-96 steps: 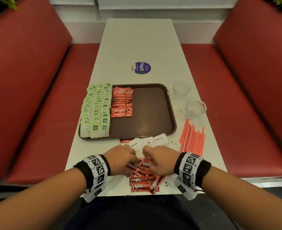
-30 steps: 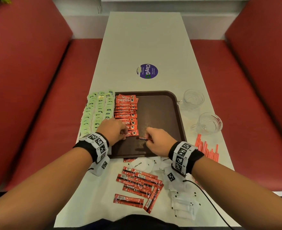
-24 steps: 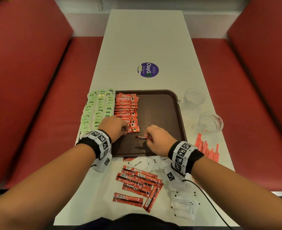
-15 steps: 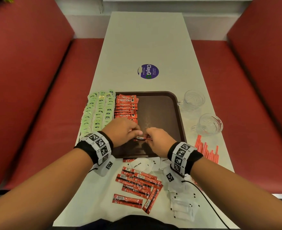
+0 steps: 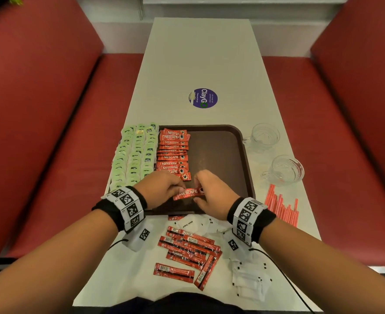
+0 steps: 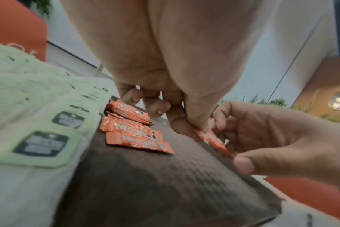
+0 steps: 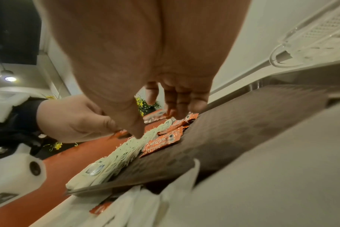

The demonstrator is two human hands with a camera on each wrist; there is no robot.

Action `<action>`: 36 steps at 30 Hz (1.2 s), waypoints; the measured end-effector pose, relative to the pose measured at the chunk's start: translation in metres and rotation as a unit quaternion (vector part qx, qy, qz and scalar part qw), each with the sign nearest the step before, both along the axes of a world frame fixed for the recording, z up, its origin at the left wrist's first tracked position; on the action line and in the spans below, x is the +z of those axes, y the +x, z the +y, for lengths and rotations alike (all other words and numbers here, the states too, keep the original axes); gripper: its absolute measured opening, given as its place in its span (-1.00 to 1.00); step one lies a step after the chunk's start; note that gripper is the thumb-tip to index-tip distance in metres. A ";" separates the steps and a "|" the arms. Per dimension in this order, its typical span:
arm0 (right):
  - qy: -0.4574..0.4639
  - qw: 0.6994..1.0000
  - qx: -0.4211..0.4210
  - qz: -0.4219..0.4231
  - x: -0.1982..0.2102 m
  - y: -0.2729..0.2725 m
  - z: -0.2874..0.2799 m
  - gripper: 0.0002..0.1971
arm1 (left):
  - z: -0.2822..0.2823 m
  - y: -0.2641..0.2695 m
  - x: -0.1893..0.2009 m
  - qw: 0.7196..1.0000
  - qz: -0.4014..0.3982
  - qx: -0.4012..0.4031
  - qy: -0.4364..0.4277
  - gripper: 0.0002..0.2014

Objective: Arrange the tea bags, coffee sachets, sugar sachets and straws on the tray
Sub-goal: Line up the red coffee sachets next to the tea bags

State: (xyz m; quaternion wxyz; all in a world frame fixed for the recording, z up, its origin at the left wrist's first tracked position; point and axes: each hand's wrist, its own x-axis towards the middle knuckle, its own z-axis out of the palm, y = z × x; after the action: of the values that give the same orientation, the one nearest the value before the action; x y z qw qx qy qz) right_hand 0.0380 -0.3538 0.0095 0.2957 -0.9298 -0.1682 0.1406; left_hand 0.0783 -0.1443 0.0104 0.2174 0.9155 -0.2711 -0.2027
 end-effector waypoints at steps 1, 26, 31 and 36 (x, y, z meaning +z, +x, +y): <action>-0.022 1.000 -0.001 -0.012 0.000 0.000 -0.002 -0.64 | 0.002 0.002 -0.001 0.999 -0.022 0.011 0.024 -0.83; -0.304 0.933 0.192 0.024 -0.001 -0.055 0.013 -0.65 | -0.013 0.015 -0.006 0.949 -0.158 0.062 0.266 -0.77; -0.294 0.937 0.186 0.019 -0.003 -0.058 0.013 -0.80 | -0.006 -0.017 0.005 0.969 -0.163 0.035 0.182 -0.79; -0.255 0.950 0.179 0.021 -0.002 -0.062 0.009 -0.88 | 0.013 -0.049 0.008 0.988 -0.069 -0.046 0.129 -0.82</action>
State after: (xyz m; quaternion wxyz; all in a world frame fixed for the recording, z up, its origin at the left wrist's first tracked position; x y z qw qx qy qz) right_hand -0.0236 -0.3447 0.0075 0.0223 -0.9256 -0.2840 0.2492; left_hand 0.0292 -0.1317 0.0188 0.0688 0.9343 -0.2989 -0.1818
